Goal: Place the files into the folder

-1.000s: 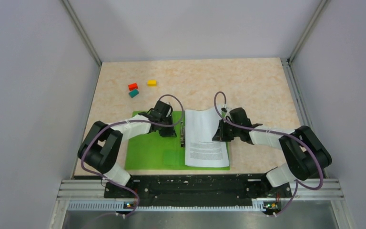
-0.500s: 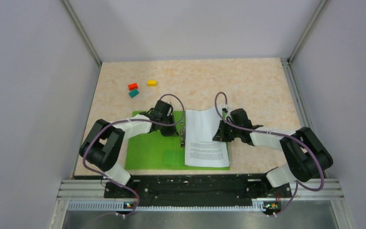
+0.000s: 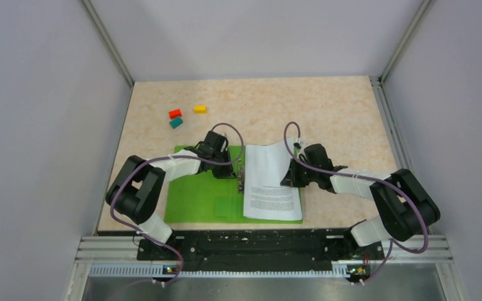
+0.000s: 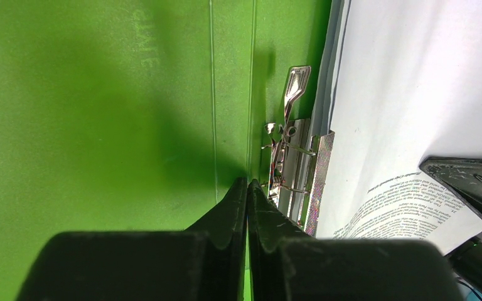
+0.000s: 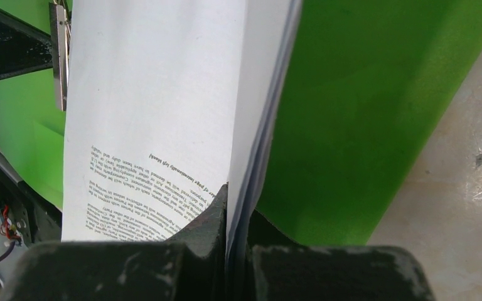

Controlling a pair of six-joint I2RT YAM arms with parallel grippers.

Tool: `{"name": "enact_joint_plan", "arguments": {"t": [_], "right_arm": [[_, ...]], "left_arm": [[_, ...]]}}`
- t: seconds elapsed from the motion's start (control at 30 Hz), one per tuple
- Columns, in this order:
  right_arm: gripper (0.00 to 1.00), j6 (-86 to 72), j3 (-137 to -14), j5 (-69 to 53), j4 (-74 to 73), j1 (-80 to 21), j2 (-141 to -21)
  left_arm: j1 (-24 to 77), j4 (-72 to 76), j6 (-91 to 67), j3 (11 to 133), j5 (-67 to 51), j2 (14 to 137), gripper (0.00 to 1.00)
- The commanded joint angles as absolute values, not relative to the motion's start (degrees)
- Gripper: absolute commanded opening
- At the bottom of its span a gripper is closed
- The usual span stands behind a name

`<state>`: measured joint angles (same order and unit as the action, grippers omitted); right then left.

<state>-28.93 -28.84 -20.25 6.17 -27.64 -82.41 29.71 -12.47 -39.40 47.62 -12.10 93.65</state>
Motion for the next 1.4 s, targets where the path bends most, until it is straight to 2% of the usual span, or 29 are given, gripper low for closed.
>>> {"name": "enact_joint_plan", "arguments": {"t": [0.0,0.7,1.07,1.37], "right_arm": [[0.0,-28.6,-27.9,-18.1,6.0,-28.5,-80.9],[0.0,-27.3,-29.0,-21.6,7.7,-29.3,-80.5],[0.0,-30.6,-29.1,-18.8,8.6,-30.6,-80.8],[0.0,-31.2,-30.1,-17.5,9.5,-30.6,-81.8]], "left_arm": [[29.8,-14.0,-39.2,47.0,-10.1,96.2,0.05],[29.9,-12.9,-40.3,46.6,-11.7,97.1,0.03],[30.1,-11.6,-42.4,45.3,-12.0,96.1,0.02],[31.4,-10.9,-44.0,45.4,-13.1,95.0,0.05]]}}
